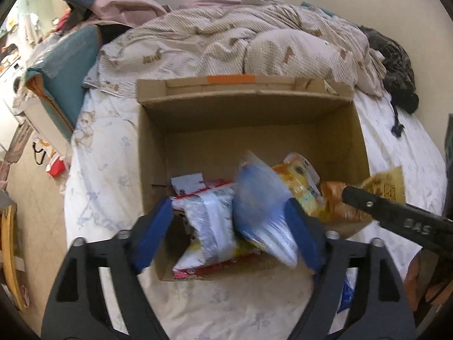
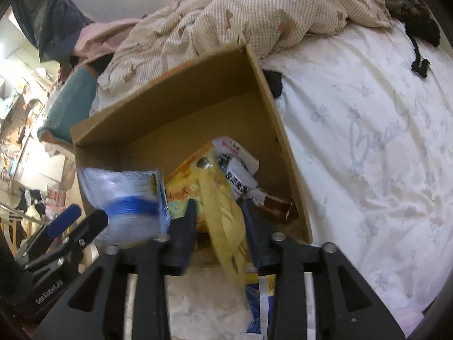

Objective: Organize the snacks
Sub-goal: 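Lower both held snacks into the box and open both tools, then withdraw both tools from the box toward the remaining bars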

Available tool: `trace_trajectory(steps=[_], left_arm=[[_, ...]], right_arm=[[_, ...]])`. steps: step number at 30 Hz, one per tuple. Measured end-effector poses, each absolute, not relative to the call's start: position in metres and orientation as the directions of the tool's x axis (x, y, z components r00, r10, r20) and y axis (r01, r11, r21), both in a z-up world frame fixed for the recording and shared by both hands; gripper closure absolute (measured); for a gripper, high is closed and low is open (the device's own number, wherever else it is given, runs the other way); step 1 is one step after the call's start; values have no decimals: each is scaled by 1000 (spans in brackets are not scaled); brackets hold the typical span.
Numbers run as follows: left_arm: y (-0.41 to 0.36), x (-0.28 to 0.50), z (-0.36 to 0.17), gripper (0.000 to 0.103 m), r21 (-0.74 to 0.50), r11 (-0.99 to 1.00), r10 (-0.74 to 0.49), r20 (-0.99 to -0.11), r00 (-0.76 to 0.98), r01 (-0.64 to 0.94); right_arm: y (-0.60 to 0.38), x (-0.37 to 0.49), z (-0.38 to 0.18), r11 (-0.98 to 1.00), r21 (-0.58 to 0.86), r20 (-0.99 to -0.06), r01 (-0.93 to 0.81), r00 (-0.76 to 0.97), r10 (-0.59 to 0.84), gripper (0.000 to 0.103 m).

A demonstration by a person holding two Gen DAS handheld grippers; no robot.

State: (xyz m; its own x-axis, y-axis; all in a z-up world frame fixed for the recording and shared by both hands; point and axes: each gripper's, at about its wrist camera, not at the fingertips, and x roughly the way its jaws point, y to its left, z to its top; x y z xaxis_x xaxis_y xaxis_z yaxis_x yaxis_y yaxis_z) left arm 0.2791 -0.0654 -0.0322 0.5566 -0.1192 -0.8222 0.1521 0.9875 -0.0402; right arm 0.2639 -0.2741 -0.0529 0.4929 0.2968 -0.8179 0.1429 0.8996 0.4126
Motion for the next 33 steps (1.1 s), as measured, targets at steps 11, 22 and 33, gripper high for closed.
trace_trajectory(steps=[11,22,33], left_arm=[[-56,274,-17,8,-56,990,-124,-780,613,128],[-39,260,-8,8,-105,992,-129,-750,649,77],[-26,227,-2,8,-68,996,-84,-760,644,50]], right_arm=[[-283,263,-49,880,443,-799,171,521,300,27],[-275,254,-38,909,398,-799,126,534,276,27],[-281,221,-26,907,396,-799,143,540,263,27]])
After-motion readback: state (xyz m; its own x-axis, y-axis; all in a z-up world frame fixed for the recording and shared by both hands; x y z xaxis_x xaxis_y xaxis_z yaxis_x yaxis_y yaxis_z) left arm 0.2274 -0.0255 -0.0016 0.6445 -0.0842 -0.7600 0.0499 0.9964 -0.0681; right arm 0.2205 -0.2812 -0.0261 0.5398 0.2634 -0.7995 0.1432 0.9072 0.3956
